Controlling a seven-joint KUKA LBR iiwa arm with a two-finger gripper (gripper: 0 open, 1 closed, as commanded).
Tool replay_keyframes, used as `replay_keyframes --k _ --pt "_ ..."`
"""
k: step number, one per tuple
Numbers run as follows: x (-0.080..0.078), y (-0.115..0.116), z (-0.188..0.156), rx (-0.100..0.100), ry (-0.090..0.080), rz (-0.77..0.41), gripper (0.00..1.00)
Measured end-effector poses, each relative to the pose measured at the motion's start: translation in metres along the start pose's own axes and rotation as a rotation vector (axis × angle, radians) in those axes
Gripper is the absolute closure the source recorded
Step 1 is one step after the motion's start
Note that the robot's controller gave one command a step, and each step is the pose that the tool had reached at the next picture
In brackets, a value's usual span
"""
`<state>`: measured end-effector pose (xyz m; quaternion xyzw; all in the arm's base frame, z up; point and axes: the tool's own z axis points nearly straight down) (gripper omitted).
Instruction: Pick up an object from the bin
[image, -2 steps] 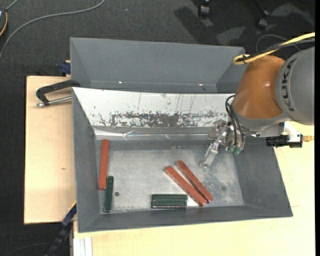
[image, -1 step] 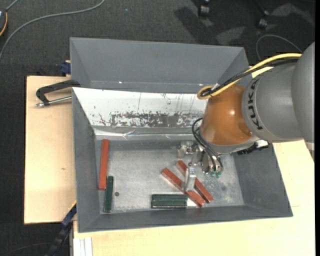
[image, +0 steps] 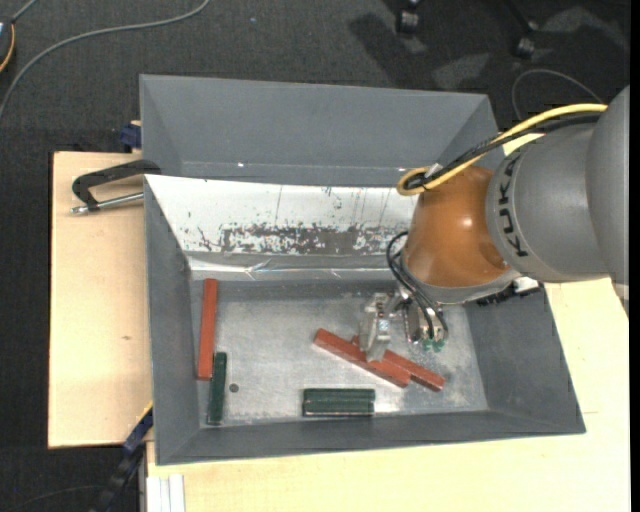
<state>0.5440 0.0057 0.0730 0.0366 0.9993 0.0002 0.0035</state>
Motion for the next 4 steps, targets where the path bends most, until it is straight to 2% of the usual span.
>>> replay_keyframes --k 1,2,3,4 --pt "0.001 0.001 0.002 -0.001 0.003 -0.001 0.0" --pt "0.049 -0.034 0.002 0.001 0.009 -0.067 0.0" --pt "0.047 -0.033 0.002 0.0 0.006 -0.068 1.0" --pt "0.033 -0.013 -0.126 -0.001 -0.007 -0.019 1.0"
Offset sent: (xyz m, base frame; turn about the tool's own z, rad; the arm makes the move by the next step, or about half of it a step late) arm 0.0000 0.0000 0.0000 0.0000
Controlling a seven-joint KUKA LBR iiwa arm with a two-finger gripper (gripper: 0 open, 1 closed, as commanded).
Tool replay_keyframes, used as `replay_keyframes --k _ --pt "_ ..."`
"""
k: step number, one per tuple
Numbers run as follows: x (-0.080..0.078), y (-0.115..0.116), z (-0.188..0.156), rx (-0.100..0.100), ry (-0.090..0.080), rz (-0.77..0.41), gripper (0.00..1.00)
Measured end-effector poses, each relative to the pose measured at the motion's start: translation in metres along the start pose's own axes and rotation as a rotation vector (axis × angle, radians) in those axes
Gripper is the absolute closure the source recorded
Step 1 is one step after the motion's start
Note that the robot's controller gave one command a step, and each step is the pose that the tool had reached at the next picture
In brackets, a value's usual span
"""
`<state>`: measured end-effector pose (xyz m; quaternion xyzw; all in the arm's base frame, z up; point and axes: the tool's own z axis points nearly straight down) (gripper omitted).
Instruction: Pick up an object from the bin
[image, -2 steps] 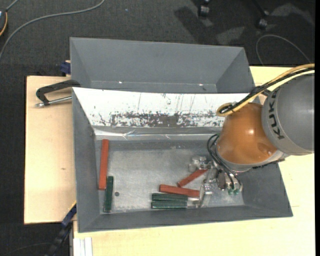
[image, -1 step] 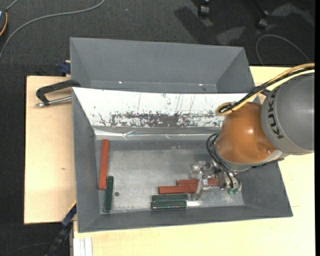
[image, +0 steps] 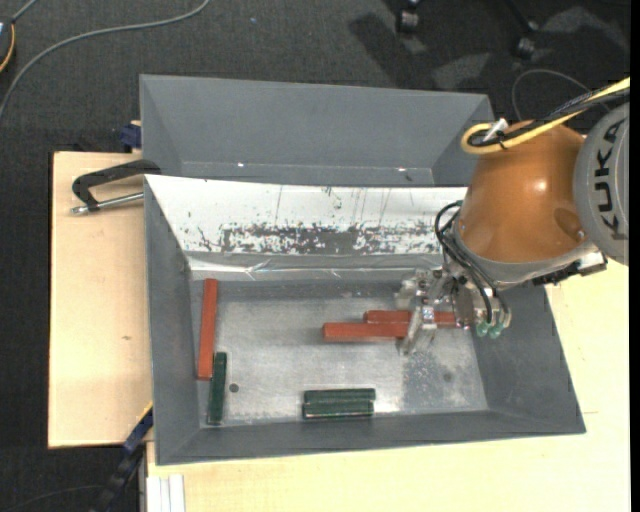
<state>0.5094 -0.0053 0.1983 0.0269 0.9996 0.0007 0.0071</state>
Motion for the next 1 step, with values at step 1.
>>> replay_keyframes --k 1 --pt "-0.0339 0.0137 -0.1608 0.0 -0.003 -0.048 1.0"
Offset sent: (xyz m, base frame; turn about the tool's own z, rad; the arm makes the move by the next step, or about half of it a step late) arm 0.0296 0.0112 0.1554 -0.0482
